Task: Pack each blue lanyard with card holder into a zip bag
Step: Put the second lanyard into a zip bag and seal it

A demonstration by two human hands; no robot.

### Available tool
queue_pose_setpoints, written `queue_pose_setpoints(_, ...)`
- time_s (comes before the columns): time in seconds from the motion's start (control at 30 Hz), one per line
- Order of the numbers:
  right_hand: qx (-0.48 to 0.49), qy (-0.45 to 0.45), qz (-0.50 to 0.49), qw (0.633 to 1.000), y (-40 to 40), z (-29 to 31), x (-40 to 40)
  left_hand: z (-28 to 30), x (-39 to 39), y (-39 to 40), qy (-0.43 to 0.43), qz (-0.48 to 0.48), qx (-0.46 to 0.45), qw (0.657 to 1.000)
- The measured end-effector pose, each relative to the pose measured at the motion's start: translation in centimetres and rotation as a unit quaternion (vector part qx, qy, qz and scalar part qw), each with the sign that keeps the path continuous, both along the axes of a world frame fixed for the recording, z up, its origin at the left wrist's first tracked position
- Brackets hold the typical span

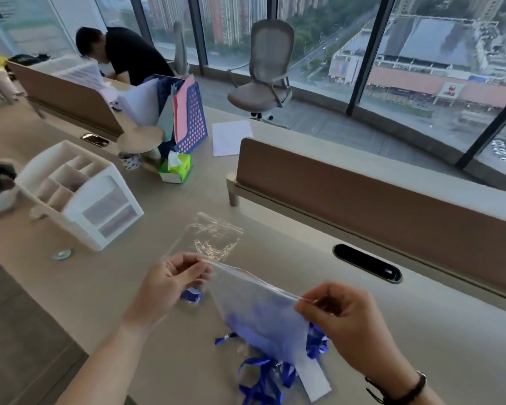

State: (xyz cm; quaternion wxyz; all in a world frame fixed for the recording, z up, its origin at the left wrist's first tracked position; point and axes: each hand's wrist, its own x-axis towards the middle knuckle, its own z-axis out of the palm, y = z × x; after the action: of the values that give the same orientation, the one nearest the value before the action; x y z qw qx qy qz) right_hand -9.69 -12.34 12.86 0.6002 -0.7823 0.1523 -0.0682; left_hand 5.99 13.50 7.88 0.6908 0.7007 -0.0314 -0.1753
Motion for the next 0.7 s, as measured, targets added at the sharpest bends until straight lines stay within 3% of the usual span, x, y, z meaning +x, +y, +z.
queue_pose_setpoints(0.27,0.016,0.035,-0.005,0.999,9.9,0.0,11.3,1.3,11.1,9.6,0.002,0.001,-0.026,1.0)
queue_pose_setpoints(0.4,0.027,0.046,0.001,0.999,13.4,-0.8,14.5,1.1,14.6,12.6,-0.025,-0.007,0.02,0.999)
queue_pose_setpoints(0.7,0.061,0.03,-0.023,0.997,14.4,-2.4,19.8,0.9,19.6,14.6,-0.067,-0.017,0.045,0.997)
